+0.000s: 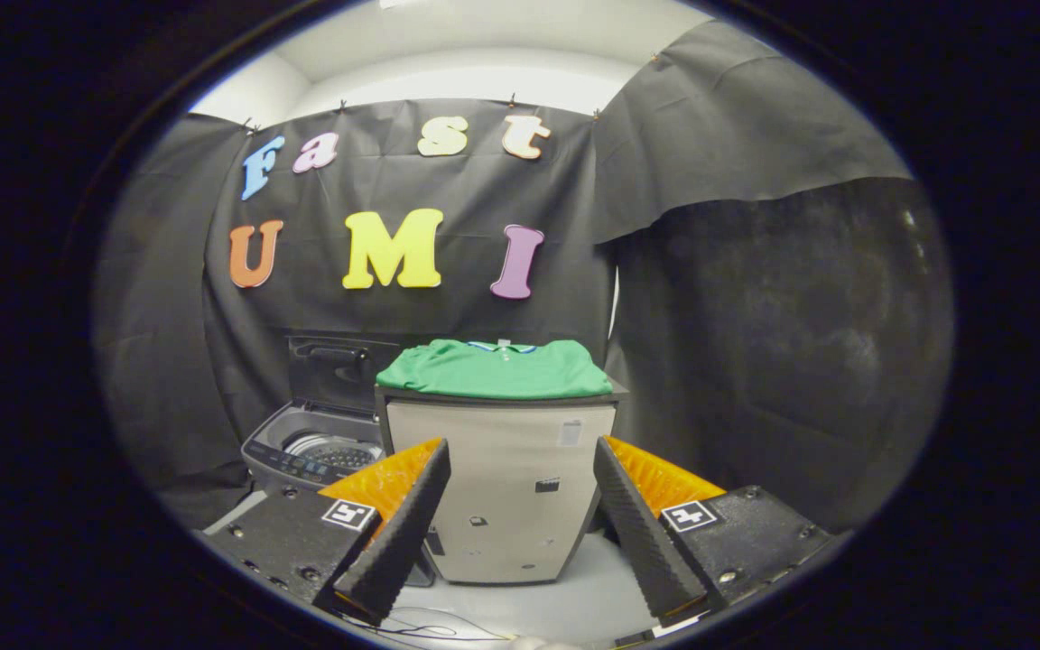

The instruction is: Put the clothes into the washing machine and then close the washing machine lid.

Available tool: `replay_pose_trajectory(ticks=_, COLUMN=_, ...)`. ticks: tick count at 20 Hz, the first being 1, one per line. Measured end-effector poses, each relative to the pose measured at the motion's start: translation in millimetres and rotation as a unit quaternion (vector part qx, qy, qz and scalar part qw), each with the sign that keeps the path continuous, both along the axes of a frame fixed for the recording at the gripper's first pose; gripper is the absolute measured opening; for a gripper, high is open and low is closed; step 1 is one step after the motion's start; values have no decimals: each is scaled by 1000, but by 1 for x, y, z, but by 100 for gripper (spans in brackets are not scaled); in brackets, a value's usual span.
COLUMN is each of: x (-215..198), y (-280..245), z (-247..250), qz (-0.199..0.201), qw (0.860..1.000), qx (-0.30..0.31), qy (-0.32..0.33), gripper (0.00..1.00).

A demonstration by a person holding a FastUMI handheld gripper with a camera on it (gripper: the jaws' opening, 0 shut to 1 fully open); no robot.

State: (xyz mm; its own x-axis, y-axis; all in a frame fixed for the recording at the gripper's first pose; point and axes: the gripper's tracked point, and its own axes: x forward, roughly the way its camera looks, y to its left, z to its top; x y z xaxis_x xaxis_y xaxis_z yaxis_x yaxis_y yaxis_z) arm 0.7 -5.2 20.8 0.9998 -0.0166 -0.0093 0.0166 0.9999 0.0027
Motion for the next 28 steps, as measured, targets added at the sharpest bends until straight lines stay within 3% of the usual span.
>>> replay_pose_trajectory(ticks=8, x=-1, y=5, z=29, qz=-8, qw=1000, qx=2, qy=-4, gripper=100)
replay_pose_trajectory(ticks=16, x=16, y=14, z=104, qz=-15, qw=1000, qx=-4, qy=-25, gripper=100)
replay_pose_trajectory(ticks=23, x=79, y=18, z=160, qz=-9, qw=1000, qx=12, qy=-17, gripper=100)
replay_pose_trajectory(ticks=28, x=159, y=11, z=193, qz=-6, qw=1000, qx=-5, qy=-5, gripper=100)
